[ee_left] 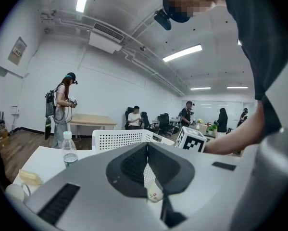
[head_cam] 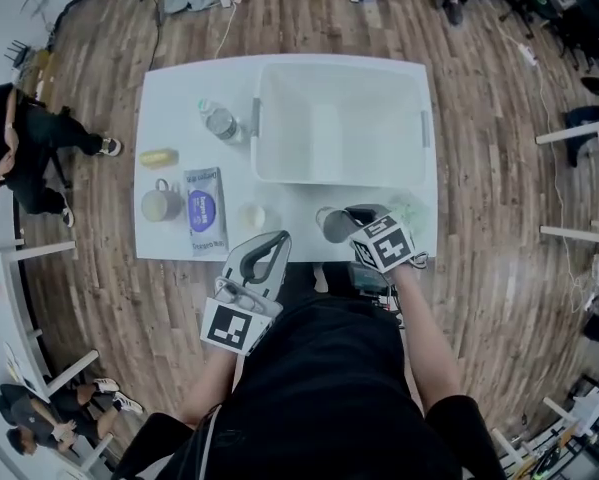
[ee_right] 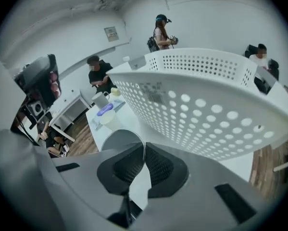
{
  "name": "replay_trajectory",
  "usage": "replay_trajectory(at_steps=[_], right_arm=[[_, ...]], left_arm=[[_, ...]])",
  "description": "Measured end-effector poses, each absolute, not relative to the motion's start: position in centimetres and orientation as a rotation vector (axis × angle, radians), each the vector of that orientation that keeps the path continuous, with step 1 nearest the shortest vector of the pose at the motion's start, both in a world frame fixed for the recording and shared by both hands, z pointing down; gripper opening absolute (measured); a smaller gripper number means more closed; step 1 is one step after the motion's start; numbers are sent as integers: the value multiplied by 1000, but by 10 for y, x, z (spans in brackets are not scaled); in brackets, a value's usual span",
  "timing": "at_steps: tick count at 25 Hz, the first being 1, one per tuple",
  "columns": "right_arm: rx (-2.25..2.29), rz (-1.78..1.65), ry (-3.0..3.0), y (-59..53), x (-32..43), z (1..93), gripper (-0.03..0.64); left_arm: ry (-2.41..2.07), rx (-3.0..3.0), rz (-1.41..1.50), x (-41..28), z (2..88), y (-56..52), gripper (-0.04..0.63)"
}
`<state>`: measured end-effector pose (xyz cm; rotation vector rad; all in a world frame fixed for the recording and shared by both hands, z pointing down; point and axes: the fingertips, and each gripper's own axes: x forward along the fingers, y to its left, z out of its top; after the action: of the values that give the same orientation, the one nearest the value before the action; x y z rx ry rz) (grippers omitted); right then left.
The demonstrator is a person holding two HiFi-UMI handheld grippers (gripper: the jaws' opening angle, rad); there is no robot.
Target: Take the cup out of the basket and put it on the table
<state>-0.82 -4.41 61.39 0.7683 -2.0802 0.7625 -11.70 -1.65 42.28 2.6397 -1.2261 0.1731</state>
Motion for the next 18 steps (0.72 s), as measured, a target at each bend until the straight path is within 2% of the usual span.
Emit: replay_trajectory(at_steps=[6, 16, 18], right_arm=[[692, 782, -1942, -44, -18, 655, 37], [706, 837, -1920, -57, -27, 669, 41], [704, 839, -1931, -58, -28, 670, 105]], left_arm=[[-1250, 2619, 186, -123, 427, -11, 9], [-1279, 2597, 188, -139, 430, -14, 11], [-1278, 2597, 184, -140, 431, -15, 11]])
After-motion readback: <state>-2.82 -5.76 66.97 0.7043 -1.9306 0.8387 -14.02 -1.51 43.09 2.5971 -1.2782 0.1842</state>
